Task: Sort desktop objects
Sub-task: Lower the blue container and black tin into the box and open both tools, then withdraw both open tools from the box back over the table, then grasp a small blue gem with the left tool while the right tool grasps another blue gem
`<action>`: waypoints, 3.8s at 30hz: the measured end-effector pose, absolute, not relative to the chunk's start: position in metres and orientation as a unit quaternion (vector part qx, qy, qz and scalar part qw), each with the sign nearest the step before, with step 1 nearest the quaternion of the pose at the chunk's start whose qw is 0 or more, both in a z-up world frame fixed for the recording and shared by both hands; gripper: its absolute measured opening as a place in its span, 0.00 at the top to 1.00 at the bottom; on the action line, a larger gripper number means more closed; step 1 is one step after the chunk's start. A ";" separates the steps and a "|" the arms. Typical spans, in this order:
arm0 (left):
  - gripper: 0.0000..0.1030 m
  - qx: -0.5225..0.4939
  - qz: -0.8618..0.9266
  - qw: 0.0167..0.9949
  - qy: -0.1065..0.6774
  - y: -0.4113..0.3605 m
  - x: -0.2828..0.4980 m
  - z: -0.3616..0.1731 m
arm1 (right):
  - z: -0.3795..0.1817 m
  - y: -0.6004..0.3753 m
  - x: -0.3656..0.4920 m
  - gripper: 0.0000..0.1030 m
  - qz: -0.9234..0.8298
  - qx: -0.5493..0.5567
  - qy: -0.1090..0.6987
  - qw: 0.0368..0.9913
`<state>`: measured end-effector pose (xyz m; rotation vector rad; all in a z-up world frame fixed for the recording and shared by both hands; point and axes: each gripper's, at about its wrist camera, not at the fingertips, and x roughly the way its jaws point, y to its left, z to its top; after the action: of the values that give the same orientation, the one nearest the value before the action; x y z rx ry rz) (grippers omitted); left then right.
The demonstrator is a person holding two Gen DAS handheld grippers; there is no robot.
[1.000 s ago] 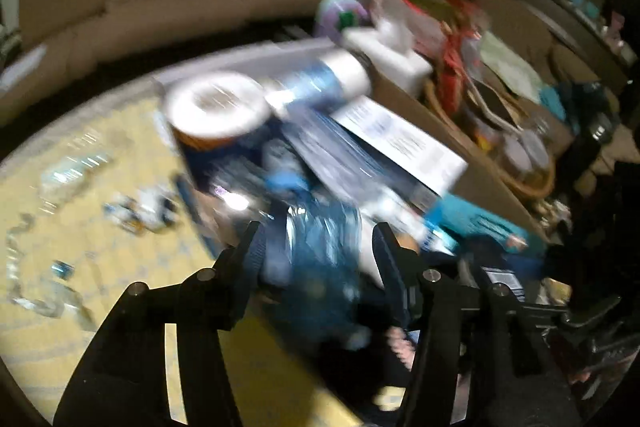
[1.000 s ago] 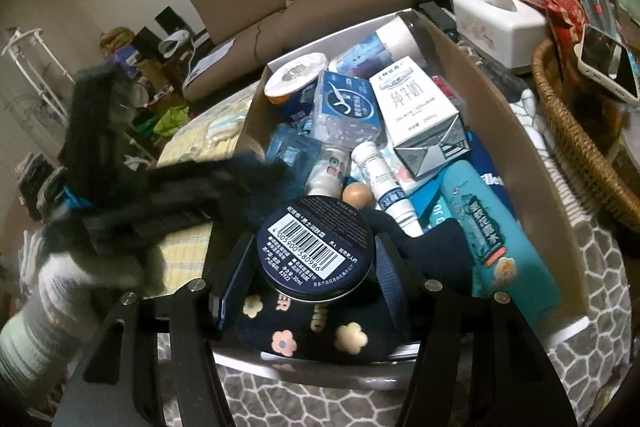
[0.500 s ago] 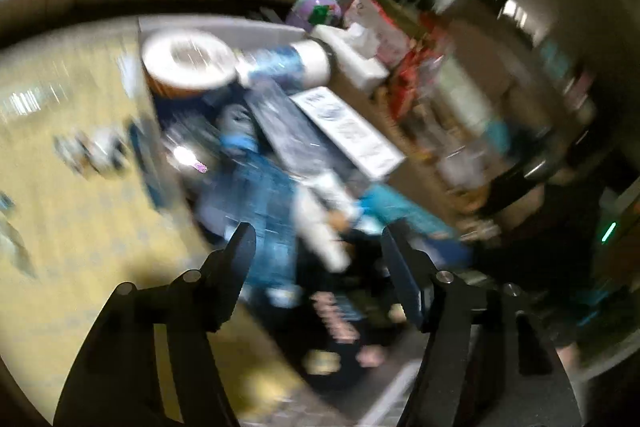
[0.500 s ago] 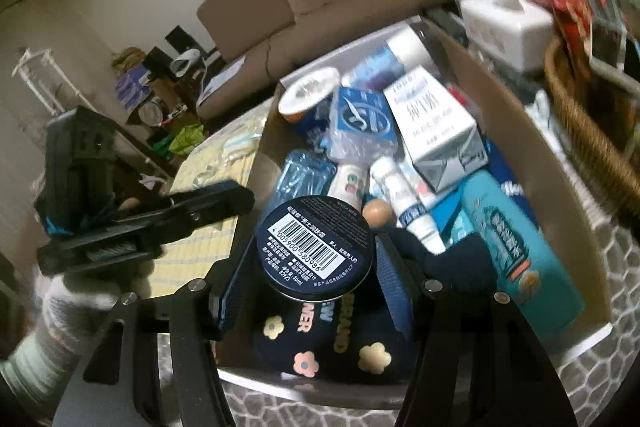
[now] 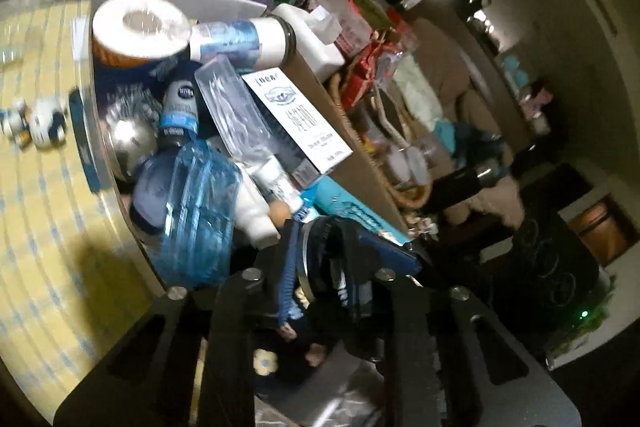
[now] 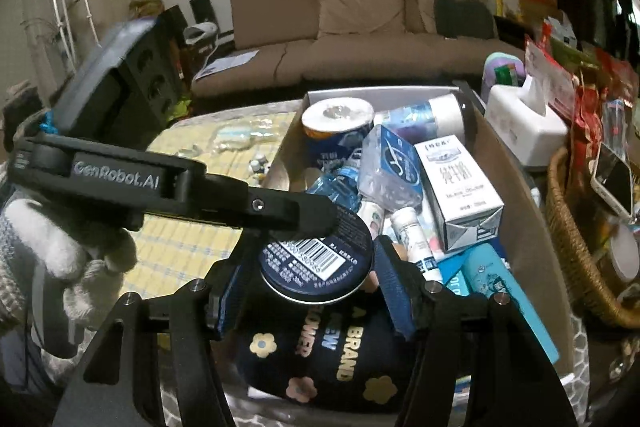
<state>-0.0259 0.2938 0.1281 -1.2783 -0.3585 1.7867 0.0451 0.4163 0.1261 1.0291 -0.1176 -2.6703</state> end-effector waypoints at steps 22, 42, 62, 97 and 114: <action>0.88 -0.568 0.731 0.353 -0.139 0.334 -0.038 0.124 | 0.112 0.423 0.047 0.56 -0.930 0.351 -0.019 0.106; 0.61 -0.538 0.765 0.326 -0.136 0.319 -0.063 0.132 | 0.090 0.510 0.010 0.84 -0.876 0.401 -0.253 0.087; 0.54 -0.513 0.793 0.326 -0.040 0.280 -0.015 0.140 | 0.105 0.515 0.042 0.81 -0.855 0.459 -0.235 0.050; 0.00 -0.432 0.878 0.204 0.008 0.093 0.064 0.177 | 0.167 0.344 0.075 0.00 -0.912 0.406 -0.041 0.050; 0.00 -0.445 0.883 0.133 -0.063 -0.046 0.034 0.103 | 0.108 0.228 0.036 0.00 -0.900 0.406 0.003 0.159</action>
<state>0.0340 -0.0462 0.1033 -1.2910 -0.1819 2.5613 0.0359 0.2284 0.1084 1.1603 0.0078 -2.5728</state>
